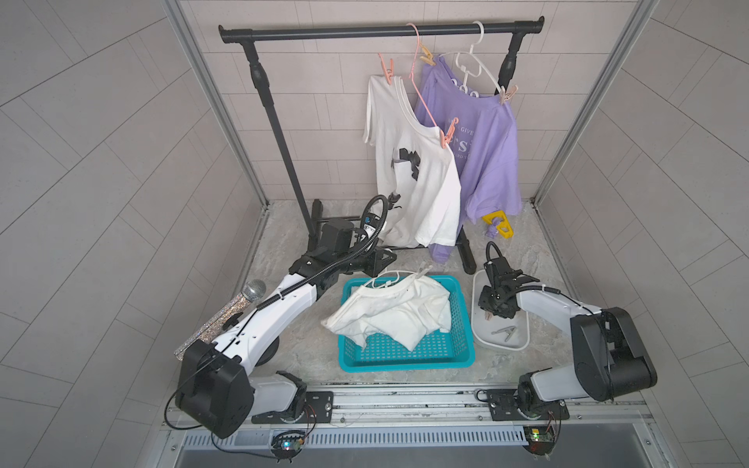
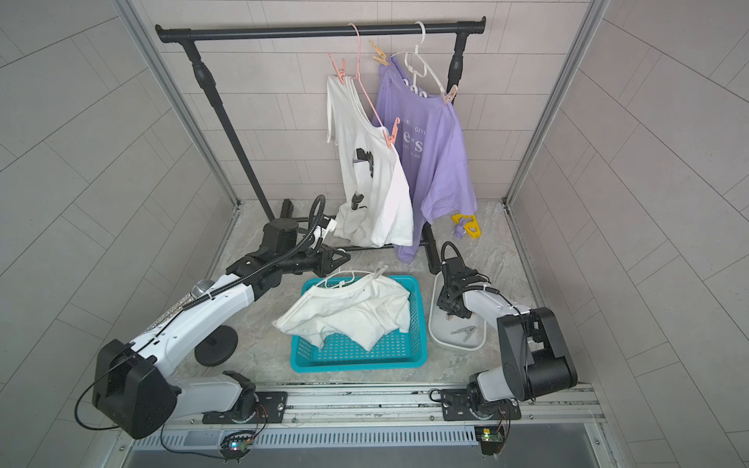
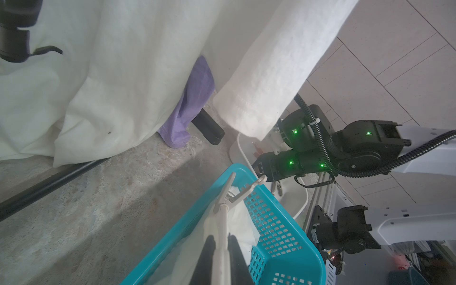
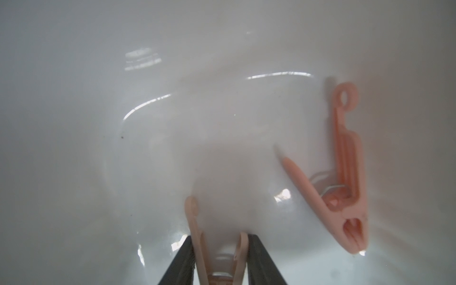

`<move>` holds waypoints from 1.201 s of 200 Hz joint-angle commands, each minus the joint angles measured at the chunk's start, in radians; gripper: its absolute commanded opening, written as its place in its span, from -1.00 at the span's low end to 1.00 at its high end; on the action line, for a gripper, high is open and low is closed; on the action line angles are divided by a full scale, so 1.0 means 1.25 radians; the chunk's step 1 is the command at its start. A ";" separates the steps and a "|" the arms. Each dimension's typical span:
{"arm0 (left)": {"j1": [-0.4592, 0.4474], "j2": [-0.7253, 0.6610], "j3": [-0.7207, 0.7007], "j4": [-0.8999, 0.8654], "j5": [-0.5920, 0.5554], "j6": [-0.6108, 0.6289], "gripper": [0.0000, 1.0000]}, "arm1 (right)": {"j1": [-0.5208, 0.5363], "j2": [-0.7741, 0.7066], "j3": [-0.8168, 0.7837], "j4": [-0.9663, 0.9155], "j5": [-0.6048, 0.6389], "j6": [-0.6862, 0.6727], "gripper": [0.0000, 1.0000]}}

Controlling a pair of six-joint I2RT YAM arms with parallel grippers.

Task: Use clothespins to secure the t-shirt on both sides of the hanger
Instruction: Open the clothespin from the storage box.

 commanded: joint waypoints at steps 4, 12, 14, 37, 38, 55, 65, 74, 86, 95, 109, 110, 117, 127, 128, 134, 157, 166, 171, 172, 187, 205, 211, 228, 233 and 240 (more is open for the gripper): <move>-0.003 -0.019 -0.006 0.005 0.003 0.012 -1.00 | -0.001 0.003 -0.021 0.007 0.010 0.015 -0.33; -0.003 -0.018 -0.007 0.006 0.003 0.012 -1.00 | -0.001 0.001 -0.021 0.008 0.010 0.016 -0.36; -0.003 -0.019 -0.006 0.005 0.003 0.012 -1.00 | -0.002 0.001 -0.021 0.008 0.009 0.016 -0.37; -0.005 -0.019 -0.006 0.004 0.002 0.013 -1.00 | -0.002 0.001 -0.022 0.012 0.005 0.019 -0.51; -0.005 -0.019 -0.005 0.004 0.002 0.013 -1.00 | -0.001 0.000 -0.022 0.012 0.004 0.019 -0.52; -0.005 -0.020 -0.005 0.002 0.002 0.014 -1.00 | -0.001 -0.002 -0.022 0.014 0.002 0.019 -0.62; -0.005 -0.021 -0.005 0.001 0.001 0.016 -1.00 | -0.002 -0.005 -0.023 0.016 0.001 0.018 -0.69; -0.005 -0.021 -0.006 0.001 0.001 0.016 -1.00 | -0.002 -0.006 -0.025 0.018 -0.001 0.014 -0.75; -0.005 -0.021 -0.004 0.000 0.000 0.017 -1.00 | -0.002 -0.007 -0.026 0.018 -0.001 0.011 -0.82; -0.005 -0.020 -0.004 -0.001 0.000 0.018 -1.00 | -0.001 -0.010 -0.026 0.020 -0.002 0.009 -0.88; -0.005 -0.020 -0.004 -0.002 0.000 0.018 -1.00 | -0.002 -0.016 -0.028 0.020 -0.003 0.004 -1.00; -0.005 -0.020 -0.004 -0.002 -0.001 0.018 -1.00 | -0.002 -0.016 -0.027 0.020 -0.003 0.004 -1.00; -0.005 -0.021 -0.004 -0.003 -0.001 0.018 -1.00 | -0.001 -0.020 -0.028 0.019 -0.003 -0.001 -1.00; -0.005 -0.018 -0.004 -0.003 -0.001 0.018 -1.00 | -0.001 -0.027 -0.027 0.020 -0.004 -0.009 -1.00; -0.005 -0.018 -0.004 -0.003 -0.001 0.017 -1.00 | -0.002 -0.028 -0.027 0.020 -0.004 -0.009 -1.00; -0.006 -0.016 -0.003 -0.003 -0.003 0.016 -1.00 | -0.002 -0.034 -0.027 0.019 -0.004 -0.014 -1.00; -0.007 -0.009 -0.003 -0.005 -0.042 -0.010 -1.00 | -0.001 -0.075 -0.020 0.002 0.000 -0.034 -1.00; -0.007 -0.007 -0.001 0.002 -0.055 -0.022 -1.00 | -0.002 -0.097 -0.014 -0.013 0.010 -0.040 -1.00; -0.008 -0.006 -0.001 0.004 -0.060 -0.029 -1.00 | -0.001 -0.111 -0.011 -0.021 0.015 -0.043 -1.00; -0.008 -0.006 0.000 0.004 -0.061 -0.031 -1.00 | -0.001 -0.113 -0.010 -0.023 0.016 -0.044 -1.00; -0.010 -0.007 0.002 0.010 -0.090 -0.049 -1.00 | -0.001 -0.160 0.004 -0.051 0.025 -0.060 -1.00; -0.014 -0.012 0.007 0.006 -0.133 -0.067 -1.00 | 0.004 -0.224 0.023 -0.094 0.051 -0.075 -1.00; -0.017 -0.013 0.012 0.002 -0.146 -0.073 -1.00 | 0.006 -0.244 0.031 -0.106 0.057 -0.082 -1.00; -0.019 -0.016 0.033 -0.019 -0.177 -0.089 -1.00 | 0.020 -0.295 0.055 -0.141 0.075 -0.102 -1.00; -0.019 -0.018 0.038 -0.025 -0.186 -0.098 -1.00 | 0.026 -0.308 0.062 -0.151 0.080 -0.106 -1.00; -0.019 -0.021 0.041 -0.030 -0.195 -0.107 -1.00 | 0.034 -0.322 0.074 -0.163 0.087 -0.111 -1.00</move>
